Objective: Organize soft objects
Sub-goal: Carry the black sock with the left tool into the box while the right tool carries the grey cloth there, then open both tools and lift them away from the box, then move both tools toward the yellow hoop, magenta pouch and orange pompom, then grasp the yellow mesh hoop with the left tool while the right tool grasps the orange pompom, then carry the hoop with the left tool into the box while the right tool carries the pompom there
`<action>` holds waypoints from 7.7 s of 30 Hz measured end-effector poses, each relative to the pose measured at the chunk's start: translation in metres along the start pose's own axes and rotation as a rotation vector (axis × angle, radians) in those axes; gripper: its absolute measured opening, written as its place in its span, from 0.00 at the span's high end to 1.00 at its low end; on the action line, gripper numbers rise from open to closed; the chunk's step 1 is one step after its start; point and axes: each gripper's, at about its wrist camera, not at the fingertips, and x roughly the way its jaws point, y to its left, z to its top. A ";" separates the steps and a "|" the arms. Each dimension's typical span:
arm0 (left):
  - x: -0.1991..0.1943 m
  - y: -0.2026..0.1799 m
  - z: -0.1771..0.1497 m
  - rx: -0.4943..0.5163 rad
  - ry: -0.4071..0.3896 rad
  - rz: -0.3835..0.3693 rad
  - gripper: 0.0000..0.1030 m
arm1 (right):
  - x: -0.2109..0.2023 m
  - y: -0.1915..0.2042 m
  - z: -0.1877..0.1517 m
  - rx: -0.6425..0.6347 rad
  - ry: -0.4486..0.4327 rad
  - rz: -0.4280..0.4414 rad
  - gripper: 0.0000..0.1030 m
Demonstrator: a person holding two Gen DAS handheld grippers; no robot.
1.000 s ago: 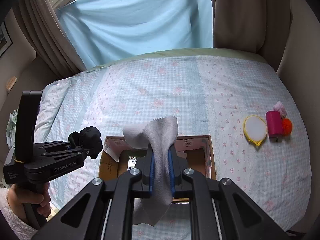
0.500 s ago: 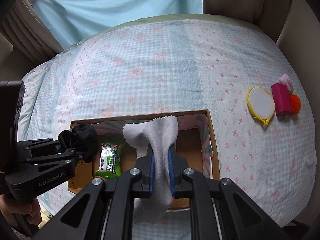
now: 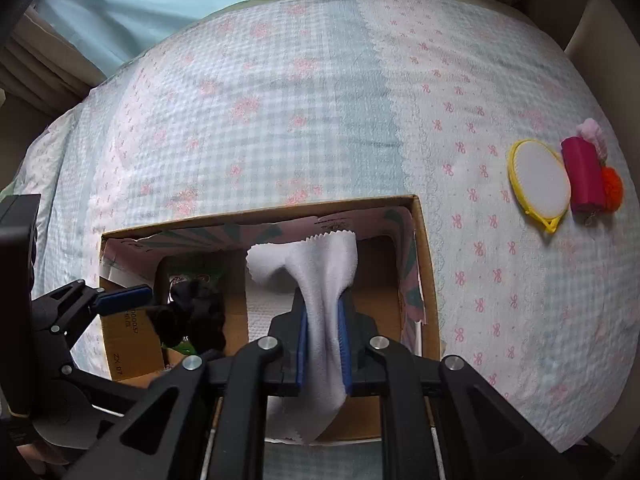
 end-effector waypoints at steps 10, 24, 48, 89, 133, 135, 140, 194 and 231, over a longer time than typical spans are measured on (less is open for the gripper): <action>-0.014 0.018 -0.022 -0.049 0.003 0.004 0.00 | -0.005 -0.004 -0.013 0.034 -0.015 0.104 0.00; -0.088 0.004 -0.050 -0.114 -0.124 0.011 0.00 | -0.057 0.016 -0.033 -0.021 -0.080 0.099 0.00; -0.220 -0.105 -0.068 -0.099 -0.436 0.077 0.00 | -0.274 -0.059 -0.087 0.043 -0.411 -0.118 0.00; 0.003 -0.318 0.156 -0.179 -0.362 0.066 0.00 | -0.166 -0.410 0.035 0.145 -0.350 0.058 0.00; 0.176 -0.305 0.224 0.040 -0.390 0.173 0.20 | 0.045 -0.462 0.048 0.430 -0.326 0.226 0.64; 0.173 -0.305 0.224 0.038 -0.387 0.169 0.24 | 0.042 -0.460 0.048 0.417 -0.331 0.216 0.65; 0.171 -0.303 0.223 0.034 -0.384 0.154 0.31 | 0.041 -0.451 0.052 0.382 -0.339 0.193 0.65; -0.079 -0.276 0.150 -0.168 -0.655 0.117 0.88 | -0.141 -0.384 0.045 0.167 -0.512 0.162 0.65; -0.084 0.019 -0.053 -0.309 -0.314 0.101 0.88 | -0.071 0.006 -0.050 -0.118 -0.113 0.156 0.65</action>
